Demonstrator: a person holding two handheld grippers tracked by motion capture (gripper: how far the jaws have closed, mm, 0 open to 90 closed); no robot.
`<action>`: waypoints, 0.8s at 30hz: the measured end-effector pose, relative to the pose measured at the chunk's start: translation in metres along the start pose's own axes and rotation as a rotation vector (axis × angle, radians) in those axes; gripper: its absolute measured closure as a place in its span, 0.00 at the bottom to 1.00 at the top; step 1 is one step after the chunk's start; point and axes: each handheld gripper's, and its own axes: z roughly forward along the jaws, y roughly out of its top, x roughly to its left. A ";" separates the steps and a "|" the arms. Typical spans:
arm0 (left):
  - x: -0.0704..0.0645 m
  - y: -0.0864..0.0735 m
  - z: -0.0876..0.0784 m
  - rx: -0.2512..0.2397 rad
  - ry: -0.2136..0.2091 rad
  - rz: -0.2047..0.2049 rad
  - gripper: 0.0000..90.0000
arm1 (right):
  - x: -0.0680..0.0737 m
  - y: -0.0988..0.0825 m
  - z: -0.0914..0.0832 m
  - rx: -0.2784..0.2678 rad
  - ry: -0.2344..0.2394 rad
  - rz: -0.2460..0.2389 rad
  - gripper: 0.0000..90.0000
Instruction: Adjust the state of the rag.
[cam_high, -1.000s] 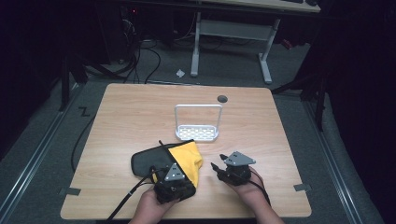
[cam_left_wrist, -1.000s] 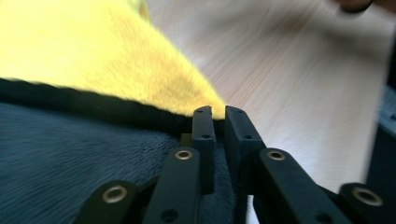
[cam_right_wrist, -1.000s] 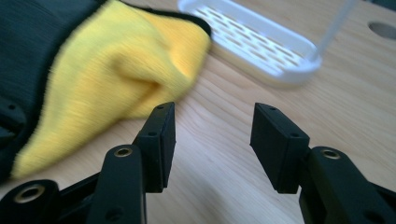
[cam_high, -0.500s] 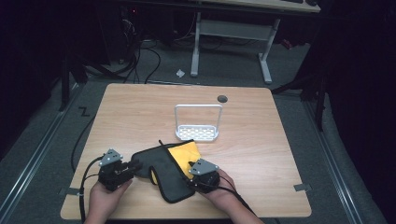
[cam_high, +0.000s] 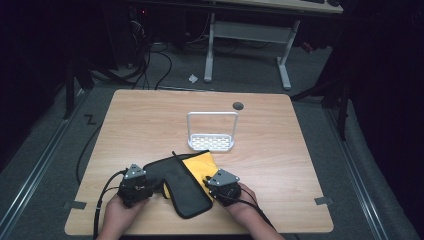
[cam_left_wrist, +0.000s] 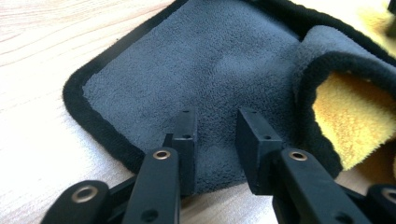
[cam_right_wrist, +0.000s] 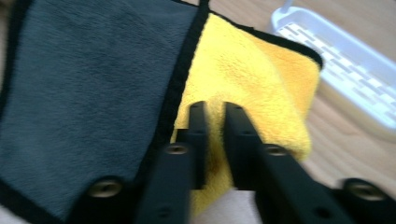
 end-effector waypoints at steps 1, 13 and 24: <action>0.000 0.000 0.000 -0.001 0.002 0.006 0.80 | 0.001 -0.001 0.001 0.000 0.024 0.013 0.69; -0.002 -0.002 0.001 -0.011 0.057 0.061 0.99 | 0.012 -0.005 0.009 0.044 0.001 -0.041 0.89; 0.004 0.006 -0.025 -0.119 0.062 0.009 1.00 | -0.058 -0.036 -0.055 -0.030 -0.169 0.137 0.90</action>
